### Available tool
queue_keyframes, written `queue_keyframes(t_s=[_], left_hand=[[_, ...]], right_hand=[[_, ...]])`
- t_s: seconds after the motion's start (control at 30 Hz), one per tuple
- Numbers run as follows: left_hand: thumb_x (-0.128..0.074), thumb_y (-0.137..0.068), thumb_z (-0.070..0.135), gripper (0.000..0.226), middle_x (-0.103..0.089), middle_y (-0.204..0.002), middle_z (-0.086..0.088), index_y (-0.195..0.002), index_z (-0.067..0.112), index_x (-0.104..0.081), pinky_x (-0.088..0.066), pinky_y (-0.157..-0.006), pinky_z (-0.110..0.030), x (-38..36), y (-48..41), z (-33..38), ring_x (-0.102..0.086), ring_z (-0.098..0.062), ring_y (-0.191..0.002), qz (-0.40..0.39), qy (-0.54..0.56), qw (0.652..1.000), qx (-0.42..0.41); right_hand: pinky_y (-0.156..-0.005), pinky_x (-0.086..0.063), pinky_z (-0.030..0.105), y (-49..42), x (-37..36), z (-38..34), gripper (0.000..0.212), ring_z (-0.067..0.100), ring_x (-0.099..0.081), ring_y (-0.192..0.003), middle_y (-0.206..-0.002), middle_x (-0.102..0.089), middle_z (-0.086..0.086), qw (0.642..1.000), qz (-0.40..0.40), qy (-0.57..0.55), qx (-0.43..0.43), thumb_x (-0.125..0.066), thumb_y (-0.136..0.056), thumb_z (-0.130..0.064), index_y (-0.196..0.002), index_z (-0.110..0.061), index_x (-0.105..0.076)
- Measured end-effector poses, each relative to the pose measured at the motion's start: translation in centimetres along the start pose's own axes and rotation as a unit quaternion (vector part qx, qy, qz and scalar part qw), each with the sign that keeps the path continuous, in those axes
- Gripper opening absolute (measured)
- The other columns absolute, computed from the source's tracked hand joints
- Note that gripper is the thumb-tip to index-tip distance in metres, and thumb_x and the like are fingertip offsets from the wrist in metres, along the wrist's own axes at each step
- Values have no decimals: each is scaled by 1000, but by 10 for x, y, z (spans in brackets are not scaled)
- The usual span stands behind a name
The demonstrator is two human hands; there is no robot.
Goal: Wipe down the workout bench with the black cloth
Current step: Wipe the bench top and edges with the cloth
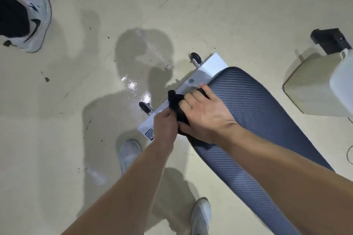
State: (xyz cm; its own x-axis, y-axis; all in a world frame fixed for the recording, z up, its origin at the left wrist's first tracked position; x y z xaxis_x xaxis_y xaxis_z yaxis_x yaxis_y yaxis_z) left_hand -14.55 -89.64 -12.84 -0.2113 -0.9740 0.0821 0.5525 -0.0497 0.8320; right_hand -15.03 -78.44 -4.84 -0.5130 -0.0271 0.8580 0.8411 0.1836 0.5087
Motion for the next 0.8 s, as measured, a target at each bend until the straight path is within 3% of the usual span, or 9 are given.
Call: queue_keyframes(t_s=[0.17, 0.23, 0.33, 0.4, 0.47, 0.57, 0.63, 0.73, 0.8], left_hand=[[-46, -72, 20, 24, -35, -50, 2, -50, 18, -37, -27, -59, -37, -26, -16, 68, -32, -24, -61, -121, -183, 972, -83], [-47, -90, 17, 34, -41, -59, 1, -57, 18, -40, -33, -58, -35, -46, -27, 85, -38, -20, -59, -158, -271, 946, -83], [-41, -103, 17, 38, -47, -73, 5, -66, 28, -40, -34, -59, -14, -83, -41, 108, -48, -19, -76, -162, -332, 925, -87], [-40, -103, 18, 34, -61, -90, -10, -70, 22, -48, -37, -60, -20, -108, -42, 123, -51, -25, -89, -160, -376, 906, -114], [-39, -103, 18, 31, -65, -118, -22, -97, 4, -66, -41, -70, -30, -133, -41, 139, -59, -35, -103, -165, -418, 884, -128], [-35, -104, 20, 39, -62, -128, -23, -121, -3, -62, -39, -82, -34, -163, -39, 155, -58, -36, -118, -178, -485, 843, -154], [-35, -103, 22, 38, -63, -125, -19, -117, 1, -63, -40, -82, -35, -186, -29, 158, -59, -36, -115, -191, -540, 798, -188], [-35, -97, 21, 27, -65, -117, -14, -86, 9, -57, -39, -79, -35, -219, -14, 150, -56, -33, -95, -216, -616, 726, -216], [-35, -96, 24, 28, -66, -106, -10, -78, 13, -53, -36, -78, -35, -229, -5, 144, -52, -30, -88, -216, -641, 699, -231]], right_hand=[[-119, -23, 51, -14, 10, 40, 68, 32, -55, -119, -113, -66, 11, 997, -36, -14, -71, -21, -93, -57, -112, -10, -66], [-120, -20, 47, -18, 17, 61, 72, 28, -52, -123, -119, -65, 8, 995, -43, -5, -85, -13, -93, -55, -116, -12, -66], [-116, -26, 44, -19, 20, 94, 68, 28, -52, -121, -121, -64, 7, 994, -24, 7, -106, -12, -94, -50, -116, -13, -64], [-108, -34, 43, -14, 19, 116, 62, 30, -55, -115, -118, -63, 9, 990, -15, -7, -142, -13, -95, -49, -114, -14, -61], [-97, -40, 43, -3, 13, 138, 51, 30, -55, -113, -120, -59, 9, 978, -17, -78, -193, -19, -101, -48, -119, -13, -52], [-87, -43, 41, 17, 1, 160, 48, 32, -57, -113, -126, -57, 10, 953, -27, -180, -243, -18, -105, -47, -123, -13, -45], [-85, -43, 41, 37, -8, 170, 46, 34, -59, -111, -124, -60, 11, 943, -22, -196, -268, -18, -105, -46, -121, -12, -45], [-85, -42, 41, 62, -24, 179, 47, 34, -58, -111, -124, -60, 12, 927, -25, -209, -311, -19, -105, -49, -117, -13, -47], [-81, -40, 40, 79, -34, 182, 49, 34, -58, -110, -123, -61, 11, 915, -34, -214, -340, -18, -103, -53, -114, -14, -48]])
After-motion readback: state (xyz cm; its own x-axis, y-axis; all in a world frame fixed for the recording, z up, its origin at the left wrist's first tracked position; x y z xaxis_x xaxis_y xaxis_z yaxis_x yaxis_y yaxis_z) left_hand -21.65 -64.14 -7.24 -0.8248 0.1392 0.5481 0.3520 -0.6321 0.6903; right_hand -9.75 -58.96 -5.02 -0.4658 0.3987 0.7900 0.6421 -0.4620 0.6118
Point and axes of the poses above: each hand's wrist, its own y-axis away from the middle knuckle, its own x-axis out of the back of the hand, z = x × y, the point moved 5 cm from there along -y, towards the middle knuckle
